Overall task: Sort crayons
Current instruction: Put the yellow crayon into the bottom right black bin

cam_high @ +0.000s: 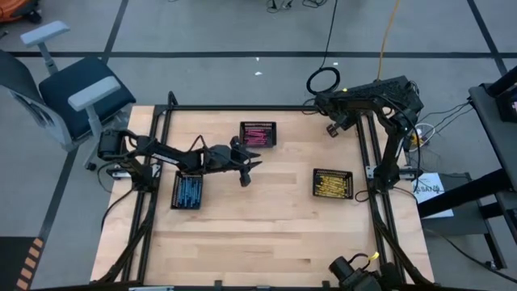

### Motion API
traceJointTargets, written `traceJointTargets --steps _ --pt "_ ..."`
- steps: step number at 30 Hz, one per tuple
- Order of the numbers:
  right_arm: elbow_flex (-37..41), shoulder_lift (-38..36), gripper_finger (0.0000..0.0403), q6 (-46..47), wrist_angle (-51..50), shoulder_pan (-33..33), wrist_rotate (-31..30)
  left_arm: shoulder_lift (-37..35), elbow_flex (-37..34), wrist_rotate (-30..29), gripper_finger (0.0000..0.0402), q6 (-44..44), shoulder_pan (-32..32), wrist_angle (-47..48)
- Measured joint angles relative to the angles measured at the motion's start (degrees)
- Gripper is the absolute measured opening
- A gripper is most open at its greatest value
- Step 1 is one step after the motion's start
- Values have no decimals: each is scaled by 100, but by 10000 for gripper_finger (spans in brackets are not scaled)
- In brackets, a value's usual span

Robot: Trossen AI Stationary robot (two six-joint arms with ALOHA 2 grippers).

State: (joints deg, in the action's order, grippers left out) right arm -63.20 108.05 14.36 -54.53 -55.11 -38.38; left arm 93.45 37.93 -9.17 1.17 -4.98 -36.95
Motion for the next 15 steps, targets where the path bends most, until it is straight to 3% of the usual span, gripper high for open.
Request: traceJointTargets --steps 13,15 --pt "320 -533 6 86 481 -39 289 0 0 -2 118 0 241 42" --pt "403 -515 7 167 628 16 81 0 0 -4 118 -2 287 29"
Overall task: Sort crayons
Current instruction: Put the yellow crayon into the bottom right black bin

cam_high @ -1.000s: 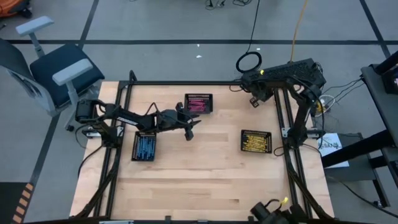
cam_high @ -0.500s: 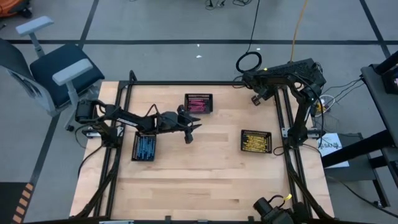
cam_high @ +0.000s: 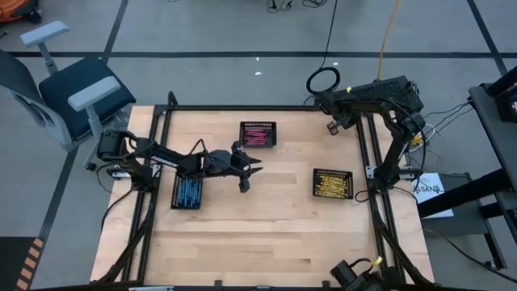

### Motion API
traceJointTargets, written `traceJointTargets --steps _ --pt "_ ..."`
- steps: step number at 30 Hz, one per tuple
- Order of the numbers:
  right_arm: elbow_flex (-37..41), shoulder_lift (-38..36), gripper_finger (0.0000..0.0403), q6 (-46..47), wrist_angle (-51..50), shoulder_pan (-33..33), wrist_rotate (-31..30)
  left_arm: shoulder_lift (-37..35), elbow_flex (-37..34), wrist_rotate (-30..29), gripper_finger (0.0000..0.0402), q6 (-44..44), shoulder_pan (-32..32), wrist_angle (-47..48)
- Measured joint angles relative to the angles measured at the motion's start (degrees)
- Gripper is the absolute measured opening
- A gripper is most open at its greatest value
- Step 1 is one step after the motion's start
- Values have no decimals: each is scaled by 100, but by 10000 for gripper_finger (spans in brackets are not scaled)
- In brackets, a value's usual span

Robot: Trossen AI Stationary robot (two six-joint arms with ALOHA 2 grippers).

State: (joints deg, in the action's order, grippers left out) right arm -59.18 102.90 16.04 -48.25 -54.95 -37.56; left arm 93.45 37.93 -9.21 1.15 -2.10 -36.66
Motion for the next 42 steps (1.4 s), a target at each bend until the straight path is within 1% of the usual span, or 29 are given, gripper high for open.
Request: traceJointTargets --steps 3,5,8,14,15,16,19,22,25,28,33,38,40,41,42 --pt "33 141 8 840 115 154 -470 2 0 0 118 0 15 -36" --pt "37 161 6 1198 255 196 -511 0 0 0 118 0 17 -35" --pt "37 85 1 1924 480 184 -261 1 0 0 118 0 30 -36" --pt "92 30 1 4496 1122 -12 219 1 0 -1 118 0 54 -5" --pt "164 30 1 4836 1387 -56 368 2 0 -4 118 0 71 14" --pt "181 30 2 5028 1449 -95 377 2 0 -4 118 2 87 39" --pt "171 -46 3 5717 1463 -121 28 0 0 -98 118 2 151 240" --pt "170 -86 4 6237 1511 -217 -233 0 0 -422 118 4 218 480" --pt "102 -86 4 6477 1409 -324 -290 2 0 -753 118 7 259 733" --pt "12 -29 4 6566 1317 -357 -273 2 0 -950 118 7 302 818" --pt "-13 142 2 5852 1191 -233 -40 2 0 -960 118 3 391 851" --pt "-26 136 1 4945 1016 -214 469 0 0 -979 118 -13 469 893" --pt "-26 154 1 4484 958 -117 442 0 0 -978 118 -3 532 956" --pt "-26 160 1 4357 803 -66 421 0 0 -979 118 4 565 999" --pt "-32 162 1 4335 472 -10 258 0 0 -985 118 4 603 1035"
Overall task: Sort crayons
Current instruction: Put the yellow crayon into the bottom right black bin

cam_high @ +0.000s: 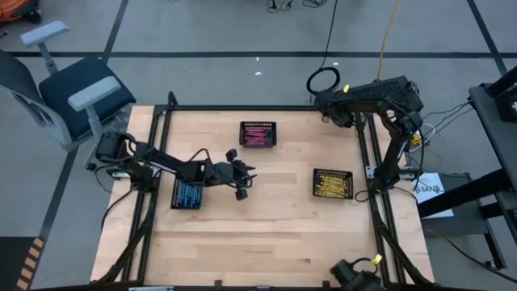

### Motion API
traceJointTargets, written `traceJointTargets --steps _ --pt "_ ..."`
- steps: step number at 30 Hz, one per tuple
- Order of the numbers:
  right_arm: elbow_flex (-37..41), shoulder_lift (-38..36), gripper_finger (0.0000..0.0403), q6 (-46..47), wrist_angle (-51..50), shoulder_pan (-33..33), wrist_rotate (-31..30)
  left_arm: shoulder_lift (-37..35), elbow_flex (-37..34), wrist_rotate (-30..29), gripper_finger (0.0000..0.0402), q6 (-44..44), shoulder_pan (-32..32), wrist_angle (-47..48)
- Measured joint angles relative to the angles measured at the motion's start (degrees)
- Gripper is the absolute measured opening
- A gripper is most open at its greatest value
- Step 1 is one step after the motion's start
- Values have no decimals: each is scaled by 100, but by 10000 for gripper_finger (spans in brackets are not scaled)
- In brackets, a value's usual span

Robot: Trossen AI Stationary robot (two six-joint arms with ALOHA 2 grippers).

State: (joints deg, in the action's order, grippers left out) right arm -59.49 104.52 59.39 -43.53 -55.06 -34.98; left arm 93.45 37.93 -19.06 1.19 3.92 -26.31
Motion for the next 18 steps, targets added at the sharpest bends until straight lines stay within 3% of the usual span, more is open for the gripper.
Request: traceJointTargets --steps 3,13,18 --pt "105 114 0 -288 -616 142 -346 0 -2 -171 118 0 131 103" --pt "239 193 0 -1023 -1025 294 -446 -110 -2 -983 118 110 569 209" --pt "491 193 0 -1426 -1090 516 -828 -315 -2 -1437 118 153 804 427"
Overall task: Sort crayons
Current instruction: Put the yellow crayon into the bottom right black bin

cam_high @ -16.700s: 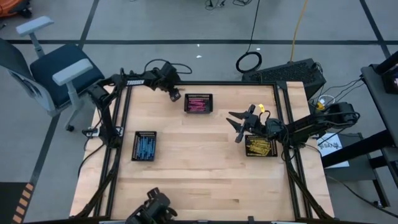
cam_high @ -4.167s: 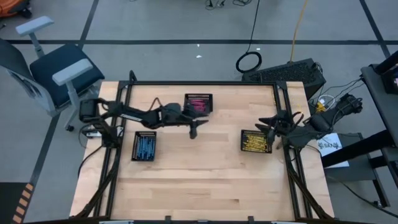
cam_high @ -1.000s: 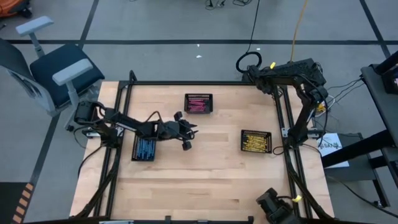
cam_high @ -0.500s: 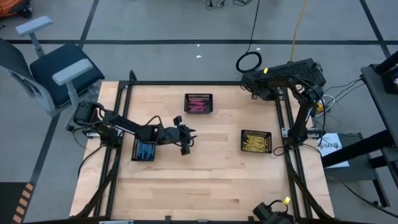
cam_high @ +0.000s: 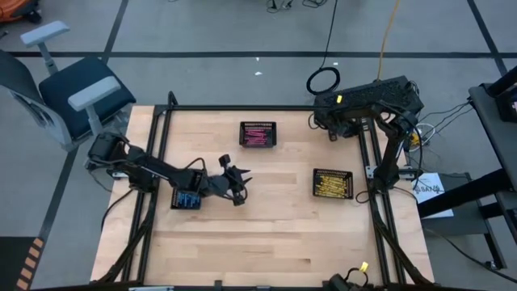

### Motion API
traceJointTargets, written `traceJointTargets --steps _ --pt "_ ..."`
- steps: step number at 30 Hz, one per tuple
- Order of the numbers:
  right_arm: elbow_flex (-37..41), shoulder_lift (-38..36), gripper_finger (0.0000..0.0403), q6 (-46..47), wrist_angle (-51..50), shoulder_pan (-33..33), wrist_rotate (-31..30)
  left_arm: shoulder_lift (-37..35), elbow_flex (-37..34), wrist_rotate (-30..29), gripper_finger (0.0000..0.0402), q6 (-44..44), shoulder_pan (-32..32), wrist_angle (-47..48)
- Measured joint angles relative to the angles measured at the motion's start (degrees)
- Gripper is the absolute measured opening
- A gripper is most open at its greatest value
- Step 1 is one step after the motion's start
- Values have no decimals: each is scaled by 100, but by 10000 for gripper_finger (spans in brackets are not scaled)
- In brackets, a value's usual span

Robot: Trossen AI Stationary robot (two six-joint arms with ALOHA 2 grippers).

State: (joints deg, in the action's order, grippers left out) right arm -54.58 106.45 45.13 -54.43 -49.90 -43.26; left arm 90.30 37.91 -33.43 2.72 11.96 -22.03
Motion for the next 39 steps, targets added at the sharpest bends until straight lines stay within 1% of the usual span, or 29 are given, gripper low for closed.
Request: traceJointTargets --steps 5,7,14,17,20,23,26,30,32,34,35,39 --pt "114 -11 0 -758 35 116 -167 -144 0 -287 118 -2 186 65" --pt "141 -11 0 -1362 30 134 -147 -173 0 -329 118 -2 241 58" --pt "154 -25 0 -3453 -64 157 264 -232 -4 -451 118 -4 346 22" --pt "161 -6 0 -4540 -176 165 453 -240 -4 -468 118 -4 346 3" --pt "171 36 2 -5351 -276 206 456 -240 -4 -552 118 -4 346 -2" --pt "166 85 16 -5720 -88 243 370 -240 -4 -632 118 -4 344 -7" --pt "165 187 43 -6234 44 331 193 -240 -4 -652 118 -11 344 -58" --pt "158 384 80 -6518 306 396 -287 -240 -4 -656 118 -48 344 -156" --pt "141 411 93 -6602 376 396 -364 -240 -4 -658 118 -46 344 -163" --pt "90 344 101 -6500 327 392 -261 -240 -4 -658 118 -50 344 -176" --pt "54 236 103 -6298 359 384 -107 -240 -4 -658 118 -55 344 -200" --pt "-226 -594 111 -6105 418 375 566 -240 -2 -721 118 -304 344 -431"
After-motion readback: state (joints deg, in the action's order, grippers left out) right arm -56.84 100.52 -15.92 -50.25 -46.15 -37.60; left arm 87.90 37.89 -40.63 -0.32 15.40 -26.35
